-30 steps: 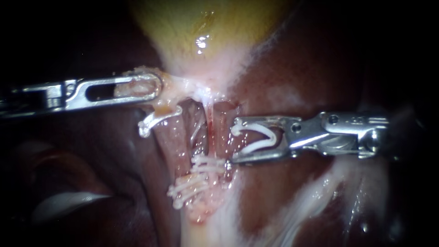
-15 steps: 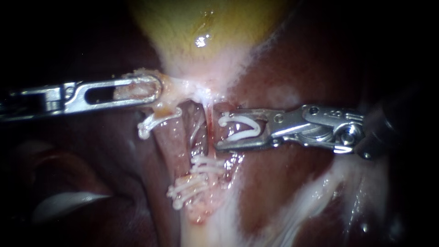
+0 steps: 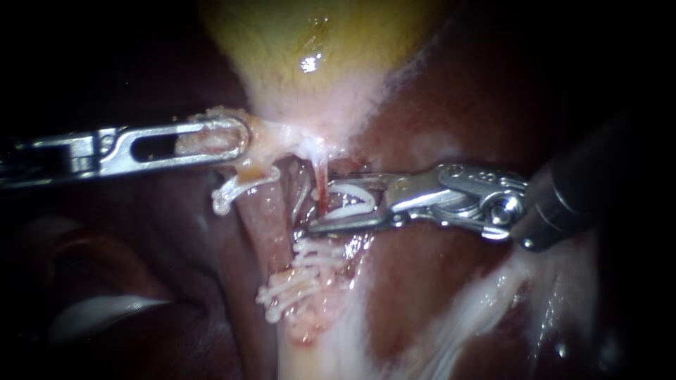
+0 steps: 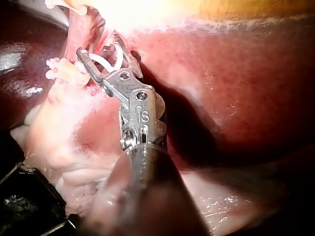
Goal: Clipping third clip right tube
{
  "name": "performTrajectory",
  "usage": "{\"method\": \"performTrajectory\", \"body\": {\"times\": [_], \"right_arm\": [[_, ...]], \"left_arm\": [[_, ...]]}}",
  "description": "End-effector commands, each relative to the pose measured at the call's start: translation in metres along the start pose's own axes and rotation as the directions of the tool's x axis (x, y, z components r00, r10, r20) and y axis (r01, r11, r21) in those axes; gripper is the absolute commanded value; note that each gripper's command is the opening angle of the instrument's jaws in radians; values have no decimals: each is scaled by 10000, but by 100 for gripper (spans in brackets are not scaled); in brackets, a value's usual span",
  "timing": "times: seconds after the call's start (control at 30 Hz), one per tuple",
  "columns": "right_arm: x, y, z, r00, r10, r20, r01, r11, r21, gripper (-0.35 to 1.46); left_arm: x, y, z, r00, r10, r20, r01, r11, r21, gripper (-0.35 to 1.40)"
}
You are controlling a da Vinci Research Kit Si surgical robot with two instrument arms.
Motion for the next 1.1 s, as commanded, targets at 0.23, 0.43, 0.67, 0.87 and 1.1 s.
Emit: {"method": "performTrajectory", "body": {"times": [0.23, 0.43, 0.67, 0.87, 1.1], "right_arm": [[2, 2, 10, 9985, 319, -454, -302, 9988, 386, 47], [4, 3, 15, 9968, 430, -673, -390, 9975, 588, 46], [6, 3, 18, 9952, 560, -801, -499, 9959, 757, 46], [5, 1, 17, 9936, 664, -919, -578, 9940, 934, 46], [7, -8, 16, 9891, 915, -1157, -737, 9860, 1493, 45]], "left_arm": [[1, 0, 0, 10000, 4, 2, -4, 10000, -6, -35], [1, 1, 0, 10000, 5, 2, -5, 10000, -5, -35], [1, 1, -1, 10000, 7, -1, -7, 10000, -1, -35], [1, 1, -2, 10000, 11, -2, -11, 10000, 1, -35], [1, 2, -4, 10000, 13, -8, -13, 10000, 10, -35]]}}
